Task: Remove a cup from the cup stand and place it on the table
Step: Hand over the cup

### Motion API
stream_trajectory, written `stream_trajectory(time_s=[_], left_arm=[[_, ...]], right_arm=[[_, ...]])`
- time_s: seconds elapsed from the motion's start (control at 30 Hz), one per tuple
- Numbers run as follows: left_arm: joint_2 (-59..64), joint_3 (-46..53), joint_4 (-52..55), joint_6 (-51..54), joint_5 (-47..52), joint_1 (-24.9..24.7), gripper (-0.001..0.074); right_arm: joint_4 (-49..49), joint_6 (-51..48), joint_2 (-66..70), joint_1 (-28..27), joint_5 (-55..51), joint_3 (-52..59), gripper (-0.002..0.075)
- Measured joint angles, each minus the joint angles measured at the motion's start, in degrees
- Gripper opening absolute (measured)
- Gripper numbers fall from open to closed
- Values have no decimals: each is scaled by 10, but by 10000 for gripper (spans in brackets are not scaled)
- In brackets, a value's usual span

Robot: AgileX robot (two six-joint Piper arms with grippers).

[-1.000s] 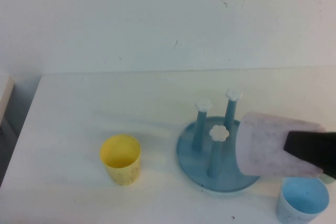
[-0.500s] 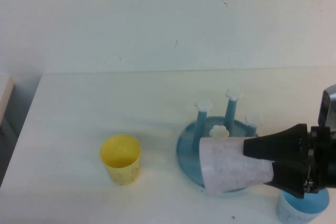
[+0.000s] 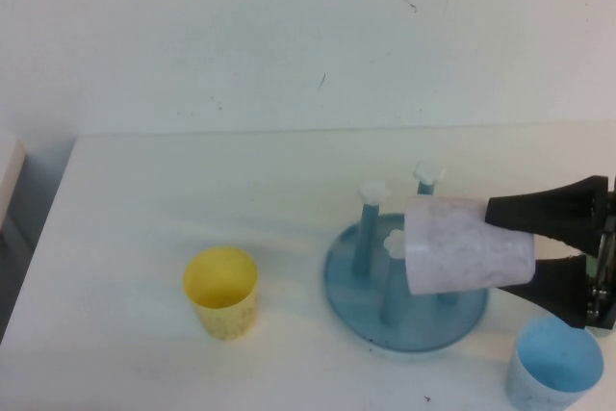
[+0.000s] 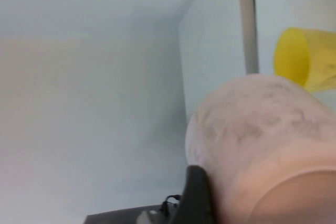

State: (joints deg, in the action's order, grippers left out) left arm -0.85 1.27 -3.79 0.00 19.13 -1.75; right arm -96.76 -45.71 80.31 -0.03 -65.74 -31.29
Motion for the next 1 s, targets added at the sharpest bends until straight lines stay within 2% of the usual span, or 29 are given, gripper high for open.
stream_trajectory(time_s=[0.57, 0.77, 0.83, 0.93, 1.0], left_arm=[[0, 0, 0, 0, 0, 0, -3], [0, 0, -12, -8, -5, 0, -3], [0, 3, -84, -50, -33, 0, -3], [0, 4, -293, -151, -85, 0, -3], [0, 4, -392, -177, -114, 0, -3]], right_arm=[[0, 160, -11, 0, -5, -37, 576], [0, 170, -11, 0, -5, -37, 576], [0, 170, -11, 0, -5, -37, 576], [0, 169, -11, 0, -5, -37, 576], [0, 166, -11, 0, -5, -37, 576]])
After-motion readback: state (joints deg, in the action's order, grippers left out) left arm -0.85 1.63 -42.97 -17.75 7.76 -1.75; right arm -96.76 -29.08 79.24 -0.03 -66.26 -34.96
